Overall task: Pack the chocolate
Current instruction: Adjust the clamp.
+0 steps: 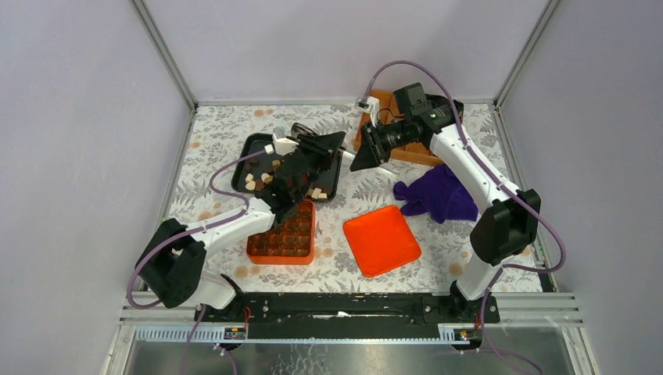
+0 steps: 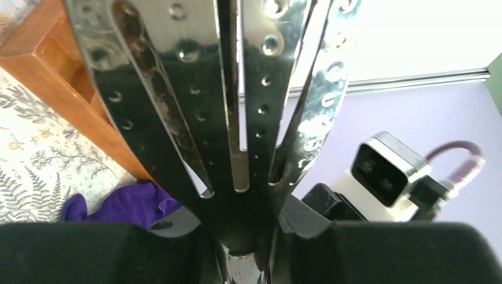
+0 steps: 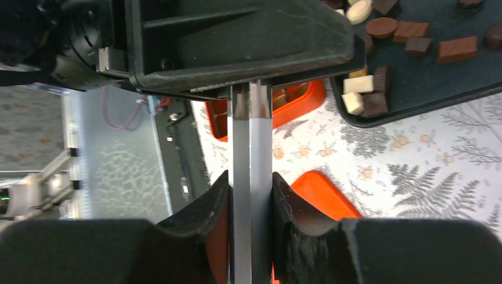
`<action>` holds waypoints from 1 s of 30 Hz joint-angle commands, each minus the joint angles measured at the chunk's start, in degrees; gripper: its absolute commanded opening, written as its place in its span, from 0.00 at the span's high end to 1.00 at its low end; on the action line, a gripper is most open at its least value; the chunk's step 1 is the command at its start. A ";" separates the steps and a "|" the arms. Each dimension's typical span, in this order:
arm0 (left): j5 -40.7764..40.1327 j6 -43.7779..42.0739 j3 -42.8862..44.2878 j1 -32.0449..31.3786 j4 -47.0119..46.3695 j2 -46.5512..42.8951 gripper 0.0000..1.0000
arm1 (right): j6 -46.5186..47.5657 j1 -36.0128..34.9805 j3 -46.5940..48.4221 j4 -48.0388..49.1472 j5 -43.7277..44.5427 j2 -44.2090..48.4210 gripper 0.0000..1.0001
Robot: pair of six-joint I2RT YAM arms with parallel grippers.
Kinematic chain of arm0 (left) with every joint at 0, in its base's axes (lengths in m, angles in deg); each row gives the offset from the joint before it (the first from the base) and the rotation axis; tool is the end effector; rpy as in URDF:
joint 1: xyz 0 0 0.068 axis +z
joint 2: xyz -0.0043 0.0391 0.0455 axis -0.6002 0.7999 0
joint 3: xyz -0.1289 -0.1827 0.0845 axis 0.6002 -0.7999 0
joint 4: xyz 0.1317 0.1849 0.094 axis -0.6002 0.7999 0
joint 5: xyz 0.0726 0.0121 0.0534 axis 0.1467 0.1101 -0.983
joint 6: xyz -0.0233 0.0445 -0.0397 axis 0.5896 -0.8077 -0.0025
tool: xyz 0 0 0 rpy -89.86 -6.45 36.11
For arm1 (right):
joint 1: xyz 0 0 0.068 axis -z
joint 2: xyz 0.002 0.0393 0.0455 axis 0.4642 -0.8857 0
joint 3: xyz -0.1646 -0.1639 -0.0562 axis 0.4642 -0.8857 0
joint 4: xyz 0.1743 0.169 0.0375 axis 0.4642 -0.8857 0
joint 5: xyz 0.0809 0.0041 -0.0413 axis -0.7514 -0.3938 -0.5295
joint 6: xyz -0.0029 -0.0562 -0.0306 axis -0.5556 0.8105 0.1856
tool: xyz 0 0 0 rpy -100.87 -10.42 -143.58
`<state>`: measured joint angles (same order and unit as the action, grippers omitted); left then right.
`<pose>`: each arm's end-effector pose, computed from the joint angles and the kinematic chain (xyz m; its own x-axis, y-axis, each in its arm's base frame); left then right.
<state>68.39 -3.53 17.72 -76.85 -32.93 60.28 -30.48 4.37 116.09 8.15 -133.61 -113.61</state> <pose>0.2652 -0.1992 0.2651 -0.3231 -0.9378 -0.1273 0.0560 0.1153 -0.9917 0.3118 0.1790 0.3121 -0.4972 -0.3473 -0.7951 -0.8675 0.2167 0.4477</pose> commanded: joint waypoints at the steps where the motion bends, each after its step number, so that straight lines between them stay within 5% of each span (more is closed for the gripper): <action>1: -2.92 0.53 2.44 0.06 6.97 -1.34 0.90 | 6.11 -3.19 1.85 -1.41 15.23 3.93 0.71; 6: -2.66 3.87 4.27 0.06 13.19 -1.58 1.00 | 9.49 -6.27 1.69 0.49 24.43 4.65 0.57; 12: -2.07 7.47 3.81 0.02 14.50 -1.51 1.00 | 9.15 -8.35 2.40 2.11 26.74 3.69 0.44; 30: -0.21 11.78 1.28 -0.02 10.70 -2.26 1.00 | 7.49 -8.62 0.81 3.05 20.91 0.73 0.61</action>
<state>67.87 6.65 19.25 -76.85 -17.92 59.60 -23.92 -3.71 115.72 10.97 -111.65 -111.86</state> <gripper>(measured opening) 0.317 0.444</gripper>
